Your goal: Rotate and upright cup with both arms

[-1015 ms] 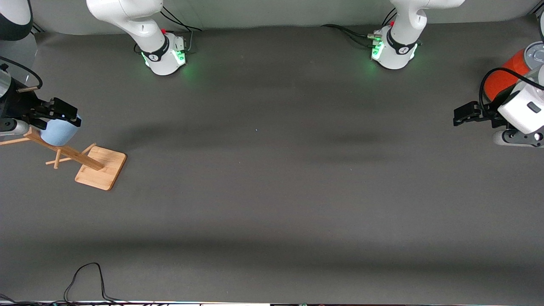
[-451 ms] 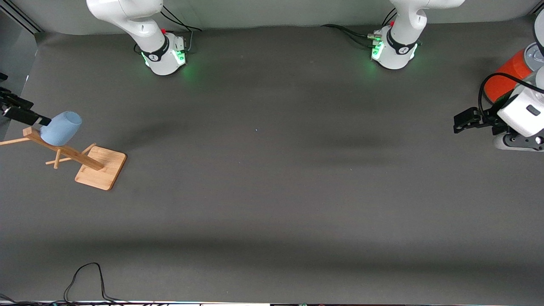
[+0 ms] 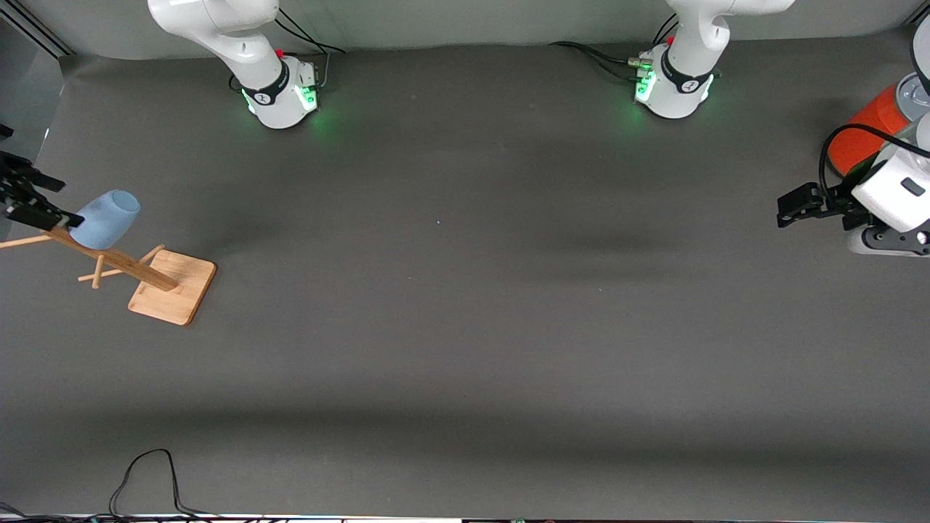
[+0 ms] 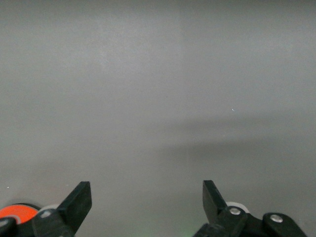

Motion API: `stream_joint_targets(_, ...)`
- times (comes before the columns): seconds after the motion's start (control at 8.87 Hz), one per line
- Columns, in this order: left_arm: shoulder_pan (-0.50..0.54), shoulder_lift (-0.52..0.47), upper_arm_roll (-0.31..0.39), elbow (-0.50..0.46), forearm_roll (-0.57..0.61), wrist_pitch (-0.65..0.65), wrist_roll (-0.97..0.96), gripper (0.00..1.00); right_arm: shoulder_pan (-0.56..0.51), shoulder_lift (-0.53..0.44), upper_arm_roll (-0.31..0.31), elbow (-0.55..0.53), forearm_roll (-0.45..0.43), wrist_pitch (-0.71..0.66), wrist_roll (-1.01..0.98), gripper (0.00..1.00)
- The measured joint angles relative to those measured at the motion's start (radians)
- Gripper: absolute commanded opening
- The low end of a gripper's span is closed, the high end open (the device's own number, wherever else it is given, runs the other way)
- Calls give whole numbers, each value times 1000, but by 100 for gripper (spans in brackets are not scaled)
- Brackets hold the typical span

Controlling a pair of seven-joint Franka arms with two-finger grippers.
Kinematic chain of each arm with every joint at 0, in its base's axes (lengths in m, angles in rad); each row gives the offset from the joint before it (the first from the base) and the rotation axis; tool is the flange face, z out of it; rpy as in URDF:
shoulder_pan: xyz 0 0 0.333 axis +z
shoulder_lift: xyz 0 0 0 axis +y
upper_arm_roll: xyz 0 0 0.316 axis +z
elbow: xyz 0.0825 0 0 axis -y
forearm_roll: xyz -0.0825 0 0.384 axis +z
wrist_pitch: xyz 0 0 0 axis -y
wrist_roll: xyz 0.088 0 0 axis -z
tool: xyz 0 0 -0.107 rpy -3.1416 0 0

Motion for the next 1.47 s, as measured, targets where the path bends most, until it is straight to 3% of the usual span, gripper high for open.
stream_joint_targets(0.45, -1, -1, -2, 0, 0, -1, 3, 100, 0, 19, -10, -96, 22, 133, 7, 97)
stream_joint_targets(0.68, -1, -1, -2, 0, 0, -1, 4, 100, 0, 19, -11, -104, 47, 134, 8, 55)
stream_joint_targets(1.13, -2, -2, -4, 0, 0, -2, 4, 100, 0, 19, -11, -100, 57, 123, 18, 51)
stream_joint_targets(1.47, -2, -2, -4, 0, 0, -2, 4, 100, 3, 13, -7, -15, 59, -10, 67, 51)
